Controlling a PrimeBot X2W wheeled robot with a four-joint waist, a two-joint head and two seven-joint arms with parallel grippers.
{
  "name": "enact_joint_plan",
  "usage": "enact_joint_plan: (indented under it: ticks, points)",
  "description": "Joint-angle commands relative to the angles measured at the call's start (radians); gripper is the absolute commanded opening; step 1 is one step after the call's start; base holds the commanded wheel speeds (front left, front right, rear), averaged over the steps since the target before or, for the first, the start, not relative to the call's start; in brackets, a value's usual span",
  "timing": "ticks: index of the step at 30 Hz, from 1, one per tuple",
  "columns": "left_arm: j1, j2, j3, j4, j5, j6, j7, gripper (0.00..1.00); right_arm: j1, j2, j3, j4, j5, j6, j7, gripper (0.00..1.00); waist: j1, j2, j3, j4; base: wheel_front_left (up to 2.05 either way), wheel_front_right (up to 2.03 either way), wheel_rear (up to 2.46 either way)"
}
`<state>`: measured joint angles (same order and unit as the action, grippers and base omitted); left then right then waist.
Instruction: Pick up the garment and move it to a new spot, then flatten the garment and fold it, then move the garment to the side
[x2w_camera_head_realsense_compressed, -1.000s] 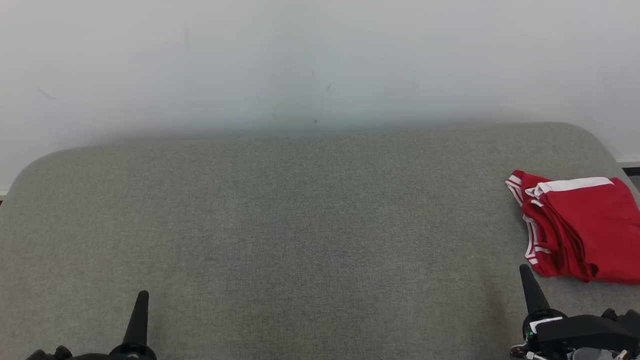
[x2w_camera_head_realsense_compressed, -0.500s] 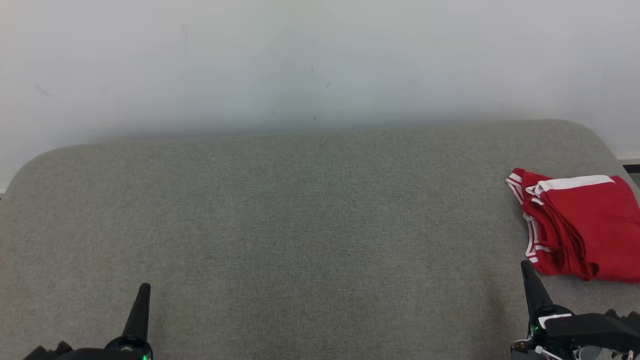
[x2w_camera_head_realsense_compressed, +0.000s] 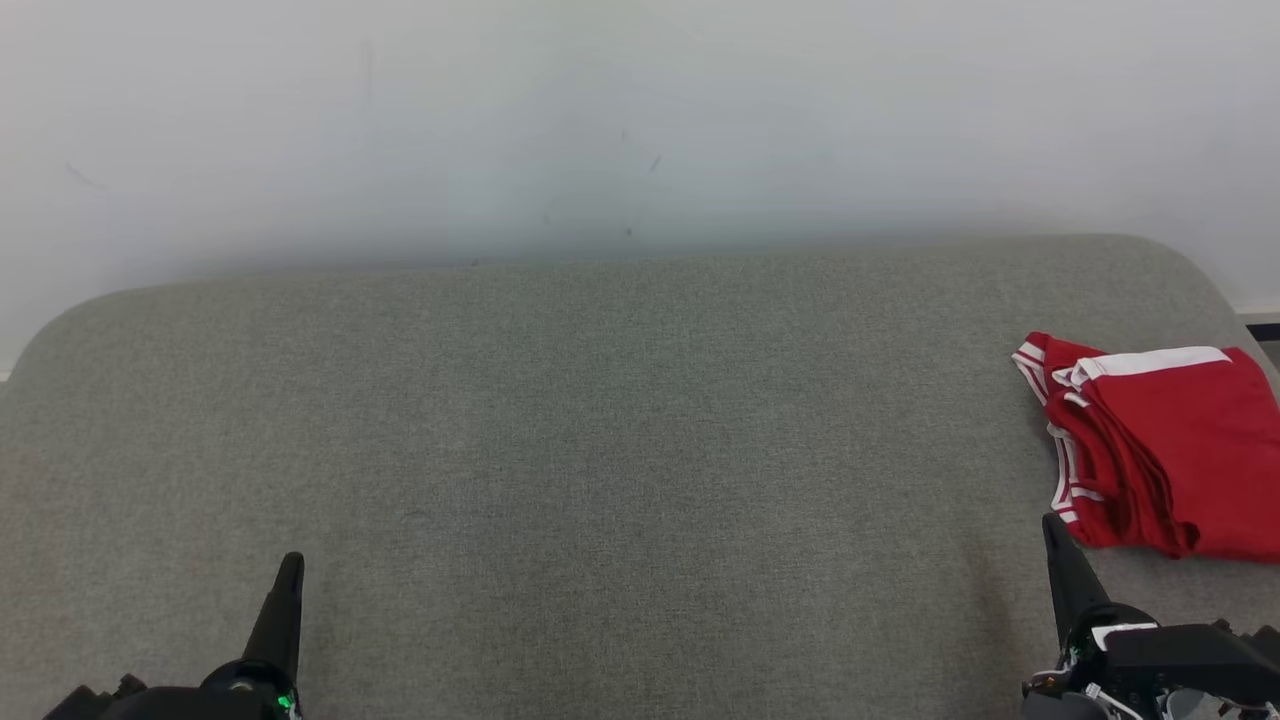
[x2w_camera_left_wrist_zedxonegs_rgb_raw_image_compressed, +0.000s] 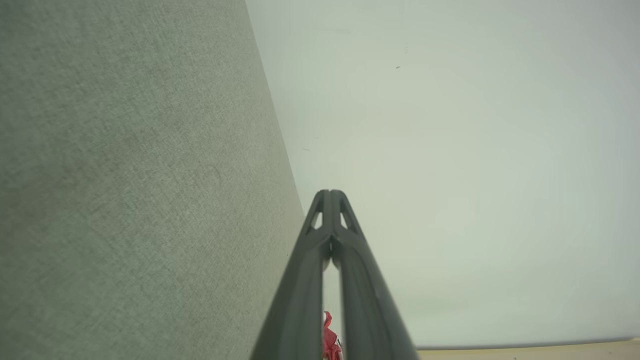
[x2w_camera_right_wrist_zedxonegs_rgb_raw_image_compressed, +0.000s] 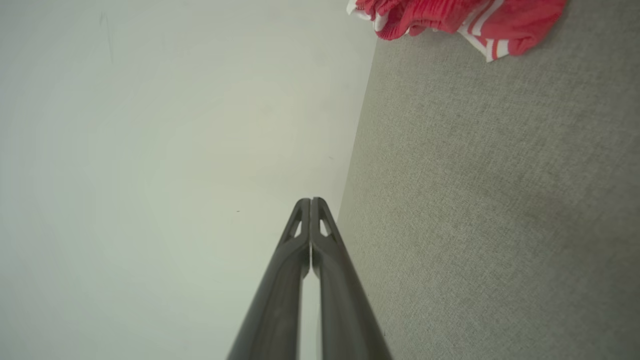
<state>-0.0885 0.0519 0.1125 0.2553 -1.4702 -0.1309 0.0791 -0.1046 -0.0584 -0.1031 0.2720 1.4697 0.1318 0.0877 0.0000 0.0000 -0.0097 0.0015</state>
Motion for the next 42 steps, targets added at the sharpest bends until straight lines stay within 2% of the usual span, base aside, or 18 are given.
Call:
enact_joint_plan:
  ticks: [1, 20, 42]
  points:
    - [-0.015, 0.000, 0.004, -0.007, -0.018, 0.000, 0.005, 0.00, -0.013, 0.003, -0.004, -0.009, 0.023, -0.002, 0.003, 0.00, 0.0000, 0.0000, 0.001, 0.000, 0.00, 0.00, 0.00]
    - [-0.032, -0.002, 0.005, -0.008, -0.145, 0.000, 0.040, 0.00, -0.013, 0.010, -0.015, -0.026, 0.147, -0.002, 0.030, 0.00, 0.0000, 0.0000, 0.011, -0.001, 0.00, 0.00, 0.00]
    - [-0.029, -0.002, 0.005, -0.007, -0.143, 0.000, 0.040, 0.00, -0.011, 0.010, -0.014, -0.025, 0.143, -0.002, 0.030, 0.00, 0.0000, 0.0000, 0.011, -0.001, 0.00, 0.00, 0.00]
